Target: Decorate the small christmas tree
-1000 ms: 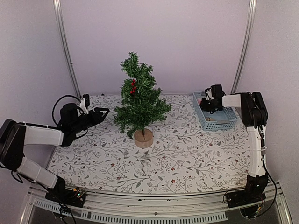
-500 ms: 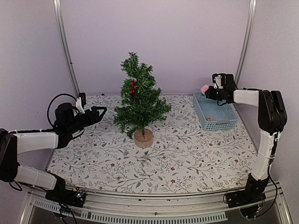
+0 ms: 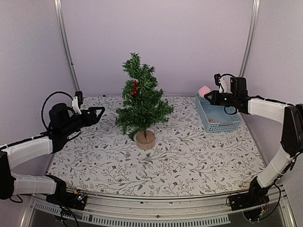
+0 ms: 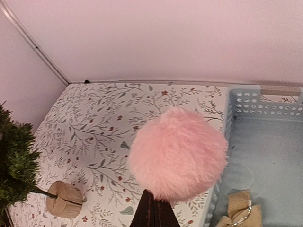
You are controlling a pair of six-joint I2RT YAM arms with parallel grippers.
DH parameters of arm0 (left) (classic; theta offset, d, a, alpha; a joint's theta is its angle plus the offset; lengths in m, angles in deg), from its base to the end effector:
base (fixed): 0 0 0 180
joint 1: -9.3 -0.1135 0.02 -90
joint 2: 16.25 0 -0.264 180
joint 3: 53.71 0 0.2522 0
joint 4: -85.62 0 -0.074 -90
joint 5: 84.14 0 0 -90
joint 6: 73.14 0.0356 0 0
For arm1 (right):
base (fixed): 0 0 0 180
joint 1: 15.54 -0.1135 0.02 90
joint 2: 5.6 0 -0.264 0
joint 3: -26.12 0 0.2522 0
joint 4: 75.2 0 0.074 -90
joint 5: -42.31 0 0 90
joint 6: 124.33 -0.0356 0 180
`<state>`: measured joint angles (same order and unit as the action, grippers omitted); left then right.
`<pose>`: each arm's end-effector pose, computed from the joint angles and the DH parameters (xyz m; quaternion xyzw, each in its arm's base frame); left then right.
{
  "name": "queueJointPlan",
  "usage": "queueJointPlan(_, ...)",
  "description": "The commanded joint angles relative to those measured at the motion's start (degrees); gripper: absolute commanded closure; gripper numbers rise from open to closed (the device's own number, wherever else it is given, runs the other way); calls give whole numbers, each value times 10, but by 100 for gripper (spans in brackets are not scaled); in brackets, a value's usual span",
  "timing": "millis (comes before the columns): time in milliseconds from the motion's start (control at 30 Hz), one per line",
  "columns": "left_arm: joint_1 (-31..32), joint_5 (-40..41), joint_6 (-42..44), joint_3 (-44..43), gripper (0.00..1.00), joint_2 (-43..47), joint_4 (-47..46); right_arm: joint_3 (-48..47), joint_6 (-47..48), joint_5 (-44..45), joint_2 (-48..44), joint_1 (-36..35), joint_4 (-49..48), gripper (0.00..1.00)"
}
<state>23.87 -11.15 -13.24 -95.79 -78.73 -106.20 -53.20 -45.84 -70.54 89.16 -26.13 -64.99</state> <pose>0.2309 -0.0708 0.2436 -0.0057 0.7558 -0.3488 0.5541 0.3723 0.0837 0.2632 -0.0988 0.8305 0.2646 0.4801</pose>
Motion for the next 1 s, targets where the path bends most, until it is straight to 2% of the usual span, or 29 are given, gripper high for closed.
queueJointPlan(0, 3, -3, 16, 7, 21, 23, 21, 60, 3, -43, -82, -69, -12, 100)
queueJointPlan(267, 33, 5, 28, 10, 18, 51, 33, 205, -76, -14, -165, -222, -64, 100)
queueJointPlan(467, 53, 22, 36, 4, 15, 43, 49, 279, -147, 2, -125, -289, -175, 100)
queueJointPlan(633, 64, 39, 41, 0, 10, 43, 59, 295, -182, 22, -51, -313, -212, 100)
queueJointPlan(767, 66, 60, 41, 3, 1, 54, 67, 318, -207, 39, -28, -318, -231, 100)
queueJointPlan(867, 66, 80, 29, 10, 1, 63, 64, 325, -226, 37, -15, -324, -236, 100)
queueJointPlan(967, 66, 88, 23, 16, 1, 70, 51, 325, -232, 33, -5, -329, -234, 88)
